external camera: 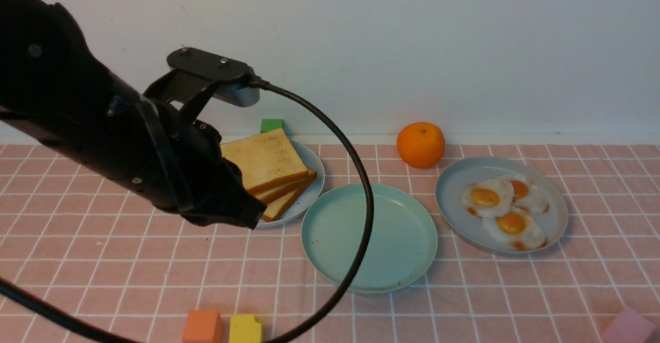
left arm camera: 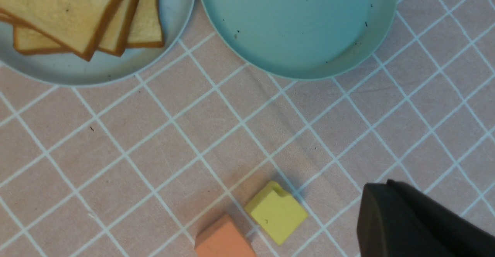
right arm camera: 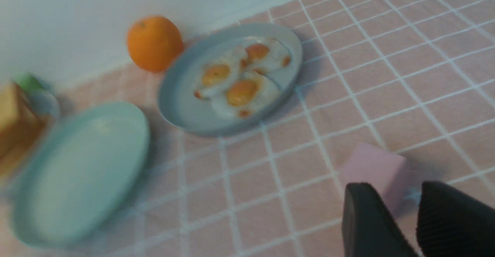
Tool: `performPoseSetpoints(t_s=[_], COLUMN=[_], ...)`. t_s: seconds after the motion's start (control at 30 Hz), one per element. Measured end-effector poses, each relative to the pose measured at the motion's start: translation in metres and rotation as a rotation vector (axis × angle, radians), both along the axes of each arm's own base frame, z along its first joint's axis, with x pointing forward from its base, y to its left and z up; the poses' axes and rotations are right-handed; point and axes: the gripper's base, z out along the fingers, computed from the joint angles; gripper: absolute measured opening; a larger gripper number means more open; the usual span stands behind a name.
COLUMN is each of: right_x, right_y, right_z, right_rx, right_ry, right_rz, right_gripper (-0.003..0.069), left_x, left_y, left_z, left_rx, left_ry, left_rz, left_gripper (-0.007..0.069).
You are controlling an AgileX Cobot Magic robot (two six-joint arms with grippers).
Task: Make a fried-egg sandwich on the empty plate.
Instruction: Use the left arm to grab a slice of bread
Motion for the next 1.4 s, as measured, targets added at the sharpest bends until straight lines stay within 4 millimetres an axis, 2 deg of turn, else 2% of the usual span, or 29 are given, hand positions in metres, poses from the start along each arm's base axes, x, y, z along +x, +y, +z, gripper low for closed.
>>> performPoseSetpoints(t_s=[0.1,0.17,0.23,0.33,0.4,0.43,0.47,0.5,0.53,0.57,0.6,0.67,0.7,0.73,0.77,0.9,0.93,0.97,1.0,1.03,1.07,1.1,1.13,1.2,1.27,1.4], right_x=[0.002,0.002,0.002,0.0,-0.009,-0.009,-0.018,-0.019,-0.024,-0.025,-0.029,-0.032,-0.033,-0.033,-0.033,-0.034,-0.034,-0.034,-0.034,-0.034,-0.033,-0.033,-0.032,-0.032,-0.032,-0.031], right_y=[0.002,0.001,-0.001,0.002,0.012,0.013,0.018,0.02,0.022,0.023,0.025,0.026,0.027,0.027,0.028,0.029,0.029,0.029,0.029,0.029,0.028,0.028,0.028,0.028,0.028,0.028], right_z=[0.01,0.016,0.021,0.033,0.063,0.066,0.101,0.102,0.125,0.131,0.148,0.168,0.182,0.184,0.194,0.203,0.205,0.205,0.205,0.205,0.205,0.205,0.205,0.205,0.205,0.205], right_rx=[0.298,0.431,0.494,0.487,0.326,0.308,0.103,0.08,-0.044,-0.093,-0.206,-0.31,-0.362,-0.366,-0.389,-0.408,-0.42,-0.422,-0.432,-0.435,-0.448,-0.449,-0.452,-0.455,-0.455,-0.454], right_ry=[-0.1,-0.17,-0.226,-0.214,-0.131,-0.118,-0.052,-0.021,0.038,0.058,0.143,0.203,0.219,0.215,0.203,0.159,0.138,0.136,0.131,0.13,0.13,0.13,0.13,0.13,0.127,0.124], right_rz=[-0.035,-0.057,-0.073,-0.033,0.102,0.119,0.245,0.266,0.356,0.382,0.472,0.561,0.621,0.625,0.664,0.699,0.717,0.719,0.723,0.722,0.716,0.716,0.713,0.711,0.71,0.709], right_gripper=[0.0239,0.0239,0.0239,0.0232,0.0197,0.0188,0.0147,0.0141,0.0106,0.0097,0.0065,0.003,0.0013,0.0012,0.0008,0.0008,0.0008,0.0008,0.0008,0.0008,0.001,0.001,0.001,0.001,0.0011,0.0015], left_x=[0.005,0.009,0.013,0.019,0.028,0.03,0.039,0.04,0.05,0.053,0.067,0.085,0.101,0.103,0.116,0.138,0.147,0.149,0.156,0.157,0.165,0.166,0.171,0.175,0.176,0.178], left_y=[-0.002,-0.003,-0.005,-0.008,-0.011,-0.012,-0.015,-0.016,-0.016,-0.017,-0.016,-0.016,-0.013,-0.013,-0.011,-0.009,-0.009,-0.008,-0.009,-0.009,-0.01,-0.01,-0.011,-0.013,-0.014,-0.015], left_z=[-0.006,-0.012,-0.019,-0.029,-0.035,-0.036,-0.036,-0.036,-0.035,-0.035,-0.035,-0.036,-0.04,-0.041,-0.046,-0.06,-0.069,-0.07,-0.077,-0.078,-0.085,-0.086,-0.091,-0.097,-0.103,-0.113], left_rx=[0.016,0.031,0.044,0.059,0.077,0.078,0.098,0.099,0.114,0.116,0.121,0.127,0.147,0.15,0.184,0.301,0.354,0.362,0.391,0.394,0.412,0.413,0.412,0.411,0.412,0.416], left_ry=[0.014,0.027,0.047,0.071,0.087,0.089,0.091,0.092,0.093,0.093,0.091,0.09,0.09,0.089,0.078,0.033,0.0,-0.01,-0.05,-0.056,-0.106,-0.109,-0.137,-0.147,-0.137,-0.116], left_rz=[-0.008,-0.01,-0.012,-0.013,-0.018,-0.018,-0.025,-0.025,-0.023,-0.023,-0.011,0.004,0.018,0.018,0.02,-0.031,-0.064,-0.066,-0.078,-0.081,-0.087,-0.087,-0.089,-0.093,-0.098,-0.105], left_gripper=[0.0013,0.0013,0.0013,0.0013,0.0013,0.0013,0.0013,0.0013,0.0013,0.0013,0.0013,0.0013,0.0013,0.0013,0.0013,0.0023,0.006,0.0066,0.0118,0.0133,0.0211,0.0219,0.0278,0.0331,0.0366,0.0388])
